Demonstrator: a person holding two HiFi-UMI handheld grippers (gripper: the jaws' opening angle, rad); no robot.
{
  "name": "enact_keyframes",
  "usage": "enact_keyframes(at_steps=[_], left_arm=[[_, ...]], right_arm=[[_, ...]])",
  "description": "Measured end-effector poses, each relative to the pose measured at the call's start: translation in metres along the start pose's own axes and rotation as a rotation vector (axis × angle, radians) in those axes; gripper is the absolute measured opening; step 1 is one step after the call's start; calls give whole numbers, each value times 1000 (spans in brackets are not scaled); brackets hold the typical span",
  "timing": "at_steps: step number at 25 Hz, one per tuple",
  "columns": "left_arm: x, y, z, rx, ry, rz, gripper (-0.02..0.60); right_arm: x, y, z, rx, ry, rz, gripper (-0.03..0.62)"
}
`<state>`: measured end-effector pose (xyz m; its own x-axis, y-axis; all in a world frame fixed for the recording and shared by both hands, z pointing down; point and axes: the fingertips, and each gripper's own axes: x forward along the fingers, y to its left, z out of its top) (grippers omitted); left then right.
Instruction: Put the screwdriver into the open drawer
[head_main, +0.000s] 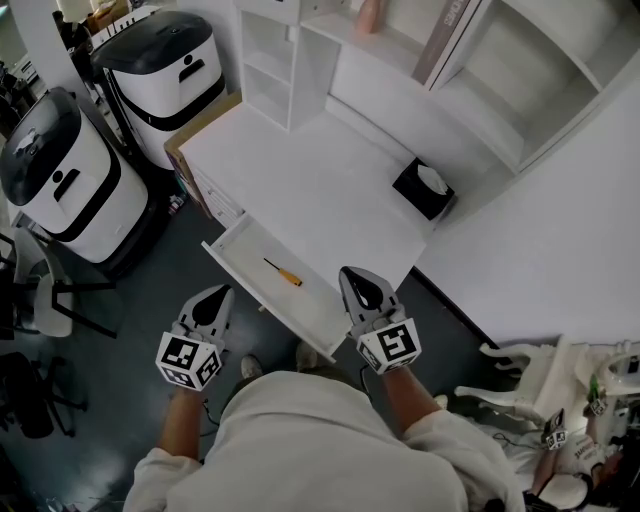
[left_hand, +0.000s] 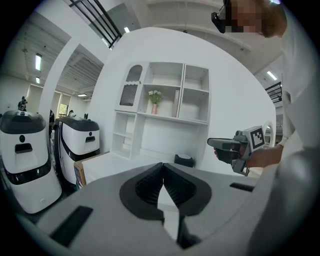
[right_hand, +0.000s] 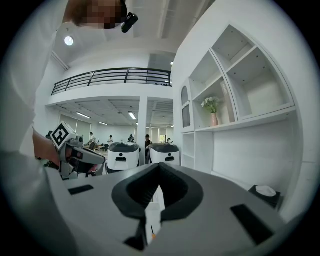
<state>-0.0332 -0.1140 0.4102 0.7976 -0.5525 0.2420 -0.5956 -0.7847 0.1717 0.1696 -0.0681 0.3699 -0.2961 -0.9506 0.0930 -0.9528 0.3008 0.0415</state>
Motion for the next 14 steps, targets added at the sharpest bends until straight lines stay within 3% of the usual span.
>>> enact_keyframes(at_steps=[14], left_arm=[[7,-2,2,9,0,-11,5]], right_arm=[[2,-2,1,-12,2,5,3]])
